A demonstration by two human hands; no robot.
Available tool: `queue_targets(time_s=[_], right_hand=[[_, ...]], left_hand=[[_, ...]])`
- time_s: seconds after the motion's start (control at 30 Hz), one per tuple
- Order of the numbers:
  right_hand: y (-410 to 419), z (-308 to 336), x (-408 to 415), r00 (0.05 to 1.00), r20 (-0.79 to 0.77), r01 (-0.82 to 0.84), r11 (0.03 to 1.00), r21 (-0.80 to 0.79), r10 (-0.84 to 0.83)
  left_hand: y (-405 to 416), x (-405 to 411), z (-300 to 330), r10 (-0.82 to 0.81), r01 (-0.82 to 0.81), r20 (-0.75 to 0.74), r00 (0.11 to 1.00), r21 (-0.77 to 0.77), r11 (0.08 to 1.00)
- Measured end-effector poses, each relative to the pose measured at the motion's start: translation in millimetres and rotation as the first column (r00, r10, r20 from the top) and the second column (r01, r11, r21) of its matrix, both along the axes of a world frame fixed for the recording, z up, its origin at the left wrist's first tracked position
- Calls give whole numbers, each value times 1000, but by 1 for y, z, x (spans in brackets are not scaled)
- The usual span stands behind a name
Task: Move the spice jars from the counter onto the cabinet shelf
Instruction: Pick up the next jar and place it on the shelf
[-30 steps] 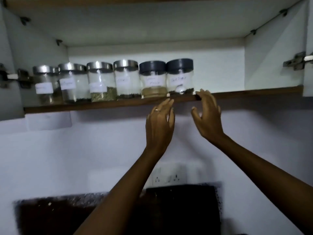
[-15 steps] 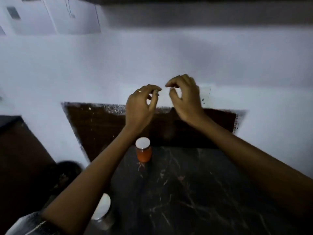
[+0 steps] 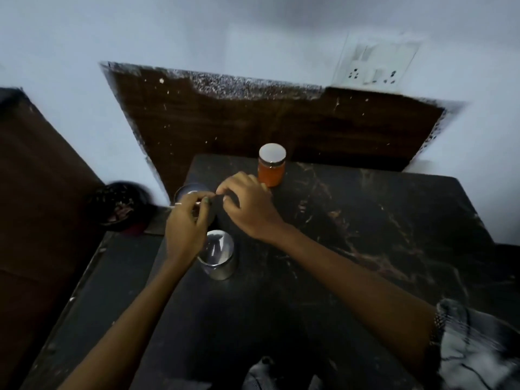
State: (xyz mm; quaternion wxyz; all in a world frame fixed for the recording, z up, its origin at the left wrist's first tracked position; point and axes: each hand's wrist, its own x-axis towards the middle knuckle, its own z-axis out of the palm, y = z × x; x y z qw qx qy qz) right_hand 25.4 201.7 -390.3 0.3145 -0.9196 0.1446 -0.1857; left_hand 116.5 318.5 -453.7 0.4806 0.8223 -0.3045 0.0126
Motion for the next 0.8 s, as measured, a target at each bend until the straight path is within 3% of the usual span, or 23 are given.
queue_targets(time_s=[0.13, 0.23, 0.33, 0.4, 0.6, 0.8], right_hand=[[21, -26, 9, 945, -318, -66, 997, 37, 75], [32, -43, 14, 819, -554, -143, 988, 59, 151], [39, -60, 15, 692, -688, -218, 972, 90, 218], [42, -69, 15, 668, -706, -230, 968, 105, 235], [41, -79, 7, 773, -610, -208, 978, 16, 174], [-4, -59, -13, 806, -579, -56, 990, 132, 123]], left_hand=[[31, -10, -38, -22, 19, -198, 980, -19, 1000], [47, -23, -56, -37, 31, -307, 951, -24, 999], [55, -36, -68, 5, -1, -387, 922, 10, 1000], [56, -42, -71, 5, 8, -449, 894, 26, 1000], [51, -48, -70, 11, 15, -483, 875, 50, 999], [23, -64, -56, -132, 153, -516, 846, -1, 988]])
